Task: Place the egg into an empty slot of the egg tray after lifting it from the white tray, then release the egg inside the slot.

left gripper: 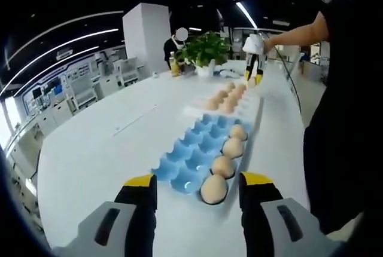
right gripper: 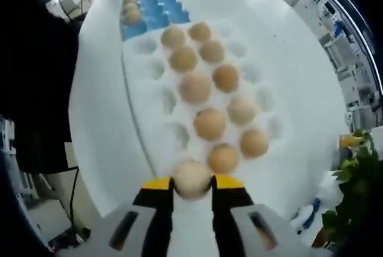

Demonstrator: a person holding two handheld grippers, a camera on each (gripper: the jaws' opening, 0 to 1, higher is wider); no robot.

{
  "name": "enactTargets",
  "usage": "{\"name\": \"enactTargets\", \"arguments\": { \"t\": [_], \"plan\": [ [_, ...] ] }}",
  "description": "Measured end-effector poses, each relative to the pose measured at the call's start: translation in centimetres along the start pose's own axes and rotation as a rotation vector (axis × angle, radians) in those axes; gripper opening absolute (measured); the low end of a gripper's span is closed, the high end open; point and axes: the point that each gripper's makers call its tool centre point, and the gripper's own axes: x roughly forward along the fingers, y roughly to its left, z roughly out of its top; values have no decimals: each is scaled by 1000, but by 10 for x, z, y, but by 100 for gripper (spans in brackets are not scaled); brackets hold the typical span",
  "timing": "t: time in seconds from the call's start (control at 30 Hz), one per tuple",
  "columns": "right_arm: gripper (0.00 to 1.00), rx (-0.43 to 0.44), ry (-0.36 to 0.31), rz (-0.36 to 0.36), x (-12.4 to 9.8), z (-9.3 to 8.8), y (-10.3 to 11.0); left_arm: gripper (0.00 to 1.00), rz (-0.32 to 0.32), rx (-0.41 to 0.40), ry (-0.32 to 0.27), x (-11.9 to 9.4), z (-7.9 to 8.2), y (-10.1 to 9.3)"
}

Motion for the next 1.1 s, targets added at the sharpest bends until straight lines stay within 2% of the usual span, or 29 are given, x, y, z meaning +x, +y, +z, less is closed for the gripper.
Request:
{"name": "enactTargets", "arguments": {
  "t": [0.17,0.5,1.1],
  "plan": [
    [24,-2,9,14,3,0,5,57,7,0,-2,-1,-2,0],
    [23,-14,-10,26,2,15,12,56,5,4,4,-4,-5,-2],
    [24,-148,-123,94,7,84,44,61,11,20,23,-4,-10,-3]
  ]
}}
